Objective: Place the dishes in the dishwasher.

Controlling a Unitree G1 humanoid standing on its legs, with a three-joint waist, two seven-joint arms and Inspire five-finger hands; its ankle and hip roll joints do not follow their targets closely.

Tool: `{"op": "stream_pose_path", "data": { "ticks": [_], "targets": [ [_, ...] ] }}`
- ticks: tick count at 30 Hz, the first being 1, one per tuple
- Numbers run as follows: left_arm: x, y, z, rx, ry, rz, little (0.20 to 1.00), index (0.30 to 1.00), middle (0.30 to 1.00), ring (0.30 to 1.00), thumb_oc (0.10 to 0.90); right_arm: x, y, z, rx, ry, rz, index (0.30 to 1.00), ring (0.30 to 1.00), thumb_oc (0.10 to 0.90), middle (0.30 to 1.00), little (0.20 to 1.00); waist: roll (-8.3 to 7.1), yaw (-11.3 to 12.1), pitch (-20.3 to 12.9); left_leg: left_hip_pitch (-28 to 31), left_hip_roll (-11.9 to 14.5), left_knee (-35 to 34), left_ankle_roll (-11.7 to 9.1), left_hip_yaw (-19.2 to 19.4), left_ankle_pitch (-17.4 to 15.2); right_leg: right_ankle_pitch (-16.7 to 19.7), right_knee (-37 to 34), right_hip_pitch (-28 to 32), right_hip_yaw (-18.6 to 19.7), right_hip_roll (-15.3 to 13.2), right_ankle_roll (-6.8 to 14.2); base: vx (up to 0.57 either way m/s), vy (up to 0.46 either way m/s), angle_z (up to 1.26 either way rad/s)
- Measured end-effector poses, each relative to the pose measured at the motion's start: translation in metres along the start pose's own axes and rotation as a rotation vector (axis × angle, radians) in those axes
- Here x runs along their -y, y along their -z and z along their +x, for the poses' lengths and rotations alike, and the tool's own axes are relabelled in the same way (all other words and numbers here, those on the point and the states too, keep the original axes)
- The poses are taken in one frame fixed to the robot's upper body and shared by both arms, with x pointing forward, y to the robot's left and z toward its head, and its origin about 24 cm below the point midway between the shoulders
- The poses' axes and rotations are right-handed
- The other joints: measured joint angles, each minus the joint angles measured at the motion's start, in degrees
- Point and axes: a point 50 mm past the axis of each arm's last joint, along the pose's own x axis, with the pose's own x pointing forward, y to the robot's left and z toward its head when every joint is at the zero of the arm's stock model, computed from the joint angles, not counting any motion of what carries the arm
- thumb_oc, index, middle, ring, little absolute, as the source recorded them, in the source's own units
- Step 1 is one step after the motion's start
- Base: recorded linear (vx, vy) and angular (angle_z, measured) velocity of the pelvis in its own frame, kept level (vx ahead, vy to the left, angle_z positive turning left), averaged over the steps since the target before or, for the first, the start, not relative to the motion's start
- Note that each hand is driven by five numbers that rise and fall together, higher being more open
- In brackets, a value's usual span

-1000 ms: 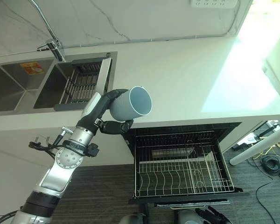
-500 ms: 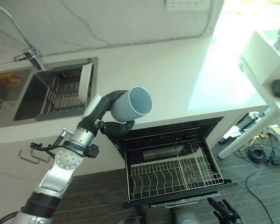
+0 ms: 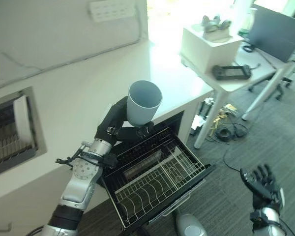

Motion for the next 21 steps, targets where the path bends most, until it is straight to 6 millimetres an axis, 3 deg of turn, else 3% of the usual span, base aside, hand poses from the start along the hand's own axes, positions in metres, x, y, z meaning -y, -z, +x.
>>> {"op": "stream_pose_path", "data": {
  "ticks": [1,3,6,9,14,16,19,21],
  "targets": [
    [0.006,0.004,0.001,0.007,-0.031,-0.098,0.3,0.3,0.3,0.3,0.4,0.004,-0.022,0.003,0.109,0.033,-0.028,0.9,0.9,0.8,0.9,0.9,-0.09,-1.43,-0.02,0.16,0.19,1.43,0.14,0.93,-1.32,0.45,-0.04,0.02,0.2,-0.18,0.09,0.04,0.081,-0.48],
    [0.014,0.01,-0.002,0.007,-0.095,-0.235,0.3,0.3,0.3,0.3,0.4,0.003,-0.043,0.0,0.174,0.0,-0.041,0.9,0.9,0.8,0.9,0.9,0.43,-2.28,-0.04,0.52,0.09,1.69,0.36,1.86,-2.08,0.87,-0.12,0.01,1.03,-0.13,-0.12,0.03,0.068,-0.33],
    [0.027,0.024,-0.007,-0.056,-0.168,-0.33,0.3,0.3,0.3,0.3,0.4,-0.04,-0.098,0.003,0.404,-0.319,-0.072,0.9,0.9,0.8,0.9,0.9,1.35,-2.29,0.12,0.46,0.17,2.44,0.69,1.71,-2.83,0.95,-0.21,0.39,1.48,-0.31,0.07,0.01,0.009,-0.08],
    [0.028,0.028,-0.008,-0.084,-0.245,-0.297,0.3,0.3,0.3,0.3,0.4,-0.079,-0.122,0.0,0.499,-0.576,-0.087,0.9,0.9,0.8,0.9,0.9,1.54,-0.3,0.07,0.14,0.23,2.64,0.65,0.37,-2.75,0.85,-0.44,1.09,0.19,-0.55,-0.02,0.01,-0.017,0.22],
    [0.04,0.032,-0.011,-0.11,-0.272,-0.002,0.3,0.3,0.3,0.3,0.4,-0.173,-0.115,0.003,0.439,-0.988,0.001,0.9,0.9,0.8,0.9,0.9,1.57,7.09,0.03,-2.41,0.11,3.33,1.04,-4.45,-1.83,0.44,-0.33,2.31,-4.13,-1.29,-0.46,0.04,-0.05,0.55],
    [0.044,0.034,-0.008,-0.102,-0.274,0.114,0.3,0.3,0.3,0.3,0.4,-0.188,-0.109,-0.001,0.39,-1.075,0.004,0.9,0.9,0.8,0.9,0.9,1.26,8.87,-0.04,-2.55,-0.03,3.49,1.12,-6.24,-1.69,0.27,-0.6,3.58,-5.99,-1.6,-0.63,-0.01,-0.058,0.53],
    [0.033,0.036,-0.01,-0.087,-0.366,0.257,0.3,0.3,0.3,0.3,0.4,-0.192,-0.093,0.007,0.286,-1.071,-0.011,0.9,0.9,0.8,0.9,0.9,-0.9,10.51,-0.15,-3.4,-0.9,3.52,1.24,-8.09,-1.63,-0.53,-0.37,4.15,-6.72,-2.39,-0.45,0.02,-0.095,0.3],
    [0.04,0.038,-0.006,-0.033,-0.402,0.364,0.3,0.3,0.3,0.3,0.4,-0.217,-0.08,0.011,0.188,-1.116,0.056,0.9,0.9,0.8,0.9,0.9,-1.57,10.79,-0.25,-3.67,-0.77,4.54,1.22,-10.06,-1.53,-0.56,-0.73,5.22,-8.71,-2.38,-0.51,0.03,-0.066,0.46]
  ]
}}
